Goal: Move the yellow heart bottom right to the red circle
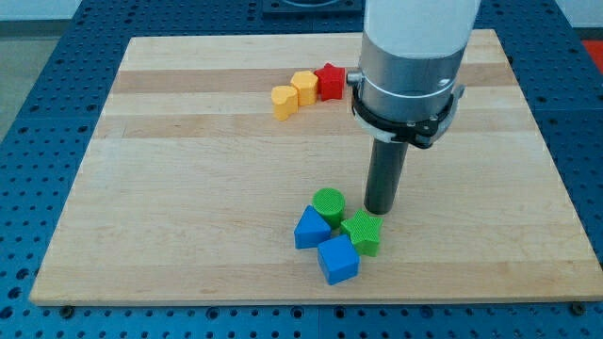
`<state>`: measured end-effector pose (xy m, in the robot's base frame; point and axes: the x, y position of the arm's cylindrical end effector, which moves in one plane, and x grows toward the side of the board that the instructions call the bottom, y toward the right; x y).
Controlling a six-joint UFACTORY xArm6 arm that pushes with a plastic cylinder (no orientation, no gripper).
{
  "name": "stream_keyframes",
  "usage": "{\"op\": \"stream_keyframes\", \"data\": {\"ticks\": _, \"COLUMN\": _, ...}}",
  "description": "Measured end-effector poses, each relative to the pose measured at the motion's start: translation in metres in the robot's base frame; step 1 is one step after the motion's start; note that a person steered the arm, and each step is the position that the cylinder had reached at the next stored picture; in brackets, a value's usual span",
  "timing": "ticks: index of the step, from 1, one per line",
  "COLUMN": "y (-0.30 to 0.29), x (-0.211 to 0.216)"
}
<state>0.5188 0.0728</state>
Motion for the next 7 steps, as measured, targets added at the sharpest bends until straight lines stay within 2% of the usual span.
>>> {"op": "stream_keyframes", "data": {"ticks": 2, "y": -0.02, "x": -0.008}}
{"op": "stream_keyframes", "data": {"ticks": 3, "y": -0.022, "x": -0.03}}
{"op": "stream_keyframes", "data": {"ticks": 4, "y": -0.048, "x": -0.063}}
{"op": "stream_keyframes", "data": {"ticks": 6, "y": -0.17, "x": -0.092}}
{"op": "stream_keyframes", "data": {"ticks": 7, "y": -0.206, "x": -0.107}}
